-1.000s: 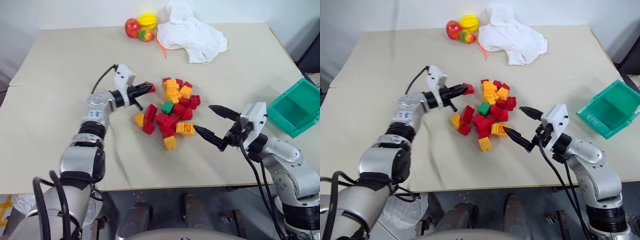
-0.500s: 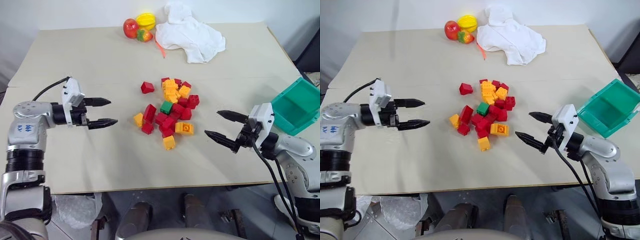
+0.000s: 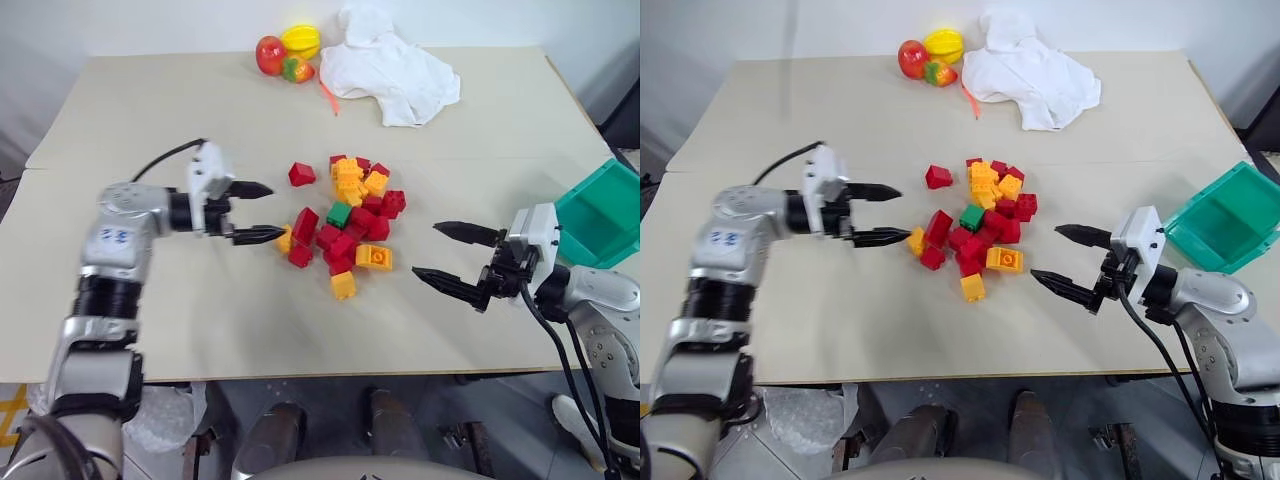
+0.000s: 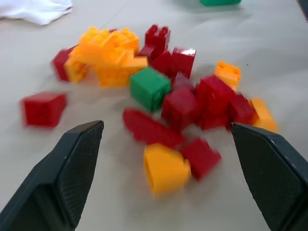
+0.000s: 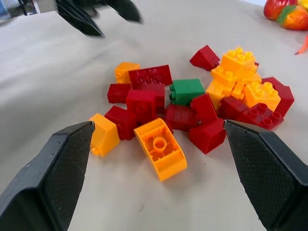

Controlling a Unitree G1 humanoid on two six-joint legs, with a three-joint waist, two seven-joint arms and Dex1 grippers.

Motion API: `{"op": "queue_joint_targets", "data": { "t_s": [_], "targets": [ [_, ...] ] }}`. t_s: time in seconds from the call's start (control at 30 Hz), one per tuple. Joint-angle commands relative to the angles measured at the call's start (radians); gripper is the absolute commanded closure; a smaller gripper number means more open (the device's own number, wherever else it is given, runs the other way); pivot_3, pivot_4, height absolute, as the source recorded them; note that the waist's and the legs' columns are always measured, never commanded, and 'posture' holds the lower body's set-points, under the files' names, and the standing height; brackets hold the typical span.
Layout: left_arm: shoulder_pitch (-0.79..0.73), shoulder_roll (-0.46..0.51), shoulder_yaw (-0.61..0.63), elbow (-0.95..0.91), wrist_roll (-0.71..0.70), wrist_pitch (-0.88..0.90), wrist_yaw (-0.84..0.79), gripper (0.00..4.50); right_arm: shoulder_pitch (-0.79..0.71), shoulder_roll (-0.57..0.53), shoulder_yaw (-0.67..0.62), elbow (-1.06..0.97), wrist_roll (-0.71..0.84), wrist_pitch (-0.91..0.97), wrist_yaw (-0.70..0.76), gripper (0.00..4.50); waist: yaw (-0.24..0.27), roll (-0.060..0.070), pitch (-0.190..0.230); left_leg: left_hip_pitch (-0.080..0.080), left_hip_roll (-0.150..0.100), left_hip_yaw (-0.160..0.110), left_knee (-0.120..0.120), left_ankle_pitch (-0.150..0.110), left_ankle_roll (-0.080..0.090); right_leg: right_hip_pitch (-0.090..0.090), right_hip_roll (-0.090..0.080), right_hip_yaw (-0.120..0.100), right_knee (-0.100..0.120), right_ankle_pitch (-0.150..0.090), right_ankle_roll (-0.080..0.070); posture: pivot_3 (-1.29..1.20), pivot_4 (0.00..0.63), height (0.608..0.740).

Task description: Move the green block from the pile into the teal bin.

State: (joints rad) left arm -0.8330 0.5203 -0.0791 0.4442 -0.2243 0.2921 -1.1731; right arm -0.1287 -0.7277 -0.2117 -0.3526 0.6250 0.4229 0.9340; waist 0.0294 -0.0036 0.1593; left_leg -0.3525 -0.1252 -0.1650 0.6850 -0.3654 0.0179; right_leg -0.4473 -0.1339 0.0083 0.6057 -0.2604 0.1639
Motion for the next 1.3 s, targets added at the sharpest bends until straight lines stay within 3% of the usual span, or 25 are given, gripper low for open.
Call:
{"op": "queue_joint_targets", "data": {
  "t_s": [0.03, 0.2, 0.37, 0.8, 0.93, 1.17, 1.3],
  "targets": [
    [-0.096, -0.065, -0.063, 0.143, 0.077, -0.074, 0.035, 0.02, 0.024, 0.027, -0.037, -0.076, 0.026, 0.000, -0.054, 0.00, -0.002, 0.000, 0.000, 0.000, 0.000, 0.000, 0.000, 0.000, 0.000, 0.000, 0.000, 0.000, 0.000, 0.000, 0.000, 0.00, 0.150, 0.740],
    [-0.208, -0.153, -0.126, 0.297, 0.134, -0.053, 0.022, 0.02, 0.089, 0.054, -0.054, -0.139, 0.021, -0.008, -0.112, 0.00, -0.009, 0.000, 0.000, 0.000, 0.001, 0.001, -0.001, 0.000, 0.000, -0.001, 0.001, 0.001, 0.000, 0.000, 0.000, 0.00, 0.150, 0.740],
    [-0.289, -0.176, -0.202, 0.436, 0.246, -0.102, 0.042, 0.02, 0.152, 0.079, -0.075, -0.196, 0.021, -0.015, -0.167, 0.00, -0.005, 0.000, 0.000, 0.000, 0.000, 0.002, 0.000, 0.000, 0.000, -0.001, 0.001, 0.001, 0.001, 0.000, 0.000, 0.00, 0.150, 0.740],
    [-0.440, -0.297, -0.223, 0.691, 0.355, -0.093, 0.120, 0.02, 0.166, 0.099, -0.065, -0.209, 0.002, -0.032, -0.218, 0.00, -0.006, -0.001, 0.000, 0.001, -0.001, 0.002, 0.001, 0.000, 0.000, 0.000, 0.001, 0.001, 0.001, 0.001, 0.001, 0.00, 0.150, 0.740],
    [-0.446, -0.296, -0.213, 0.714, 0.373, -0.123, 0.144, 0.82, 0.163, 0.098, -0.067, -0.209, -0.002, -0.033, -0.223, 0.00, -0.005, -0.001, 0.000, 0.001, 0.000, 0.002, 0.000, 0.000, 0.000, -0.001, 0.001, 0.001, 0.002, 0.001, 0.001, 0.00, 0.150, 0.740],
    [-0.474, -0.260, -0.144, 0.714, 0.336, -0.121, 0.136, 2.90, 0.178, 0.089, -0.090, -0.221, 0.009, -0.026, -0.226, 0.00, -0.006, -0.001, 0.001, 0.001, -0.001, 0.002, 0.001, 0.000, 0.000, -0.001, 0.001, 0.002, 0.003, 0.001, 0.001, 0.00, 0.150, 0.740],
    [-0.482, -0.241, -0.083, 0.698, 0.293, -0.167, 0.099, 3.04, 0.181, 0.078, -0.110, -0.221, 0.013, -0.020, -0.220, 0.00, -0.005, -0.001, 0.001, 0.000, -0.001, 0.002, 0.001, 0.000, 0.000, -0.001, 0.001, 0.002, 0.003, 0.001, 0.001, 0.00, 0.150, 0.740]
  ]
}}
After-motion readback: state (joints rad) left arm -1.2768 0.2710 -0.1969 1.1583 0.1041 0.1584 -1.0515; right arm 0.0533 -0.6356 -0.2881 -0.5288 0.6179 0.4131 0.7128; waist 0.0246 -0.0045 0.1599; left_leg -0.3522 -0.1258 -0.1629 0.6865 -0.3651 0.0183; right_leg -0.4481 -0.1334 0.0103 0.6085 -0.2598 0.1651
